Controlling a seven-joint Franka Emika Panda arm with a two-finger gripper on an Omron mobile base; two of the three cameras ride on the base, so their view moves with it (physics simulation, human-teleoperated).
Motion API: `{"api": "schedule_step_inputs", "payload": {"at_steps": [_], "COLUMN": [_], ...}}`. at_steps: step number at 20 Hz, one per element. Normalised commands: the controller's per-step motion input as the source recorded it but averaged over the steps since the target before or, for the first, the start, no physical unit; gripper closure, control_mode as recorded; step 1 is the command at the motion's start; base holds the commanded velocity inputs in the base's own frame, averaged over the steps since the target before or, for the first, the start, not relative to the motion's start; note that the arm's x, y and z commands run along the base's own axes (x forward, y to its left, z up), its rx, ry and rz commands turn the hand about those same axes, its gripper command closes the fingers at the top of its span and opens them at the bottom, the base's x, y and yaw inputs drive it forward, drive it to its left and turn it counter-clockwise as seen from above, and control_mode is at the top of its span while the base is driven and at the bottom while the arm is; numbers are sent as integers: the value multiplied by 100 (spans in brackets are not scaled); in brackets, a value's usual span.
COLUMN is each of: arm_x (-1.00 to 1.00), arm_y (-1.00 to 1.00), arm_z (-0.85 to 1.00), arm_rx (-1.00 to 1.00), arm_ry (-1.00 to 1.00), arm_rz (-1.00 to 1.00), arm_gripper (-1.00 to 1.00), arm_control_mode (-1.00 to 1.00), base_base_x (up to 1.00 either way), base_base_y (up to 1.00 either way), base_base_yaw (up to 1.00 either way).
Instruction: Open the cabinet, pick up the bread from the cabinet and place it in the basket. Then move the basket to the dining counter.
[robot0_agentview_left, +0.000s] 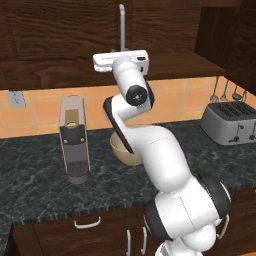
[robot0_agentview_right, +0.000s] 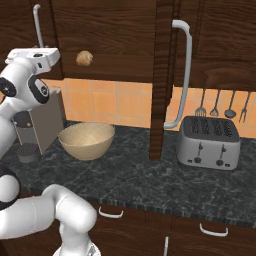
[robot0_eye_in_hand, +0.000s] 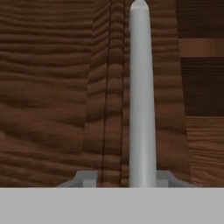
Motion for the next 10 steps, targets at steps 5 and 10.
{"api": "schedule_step_inputs", "payload": {"at_steps": [5, 10], "arm_x": [-68, -83], "arm_y": [15, 46], "arm_z": [1, 1], "arm_rx": [0, 0], "arm_ry": [18, 20], "arm_rz": [0, 0], "arm_gripper": [100, 100], "arm_control_mode": [-100, -100], "base_base_x": [0, 0], "base_base_y": [0, 0], "base_base_yaw": [0, 0]}}
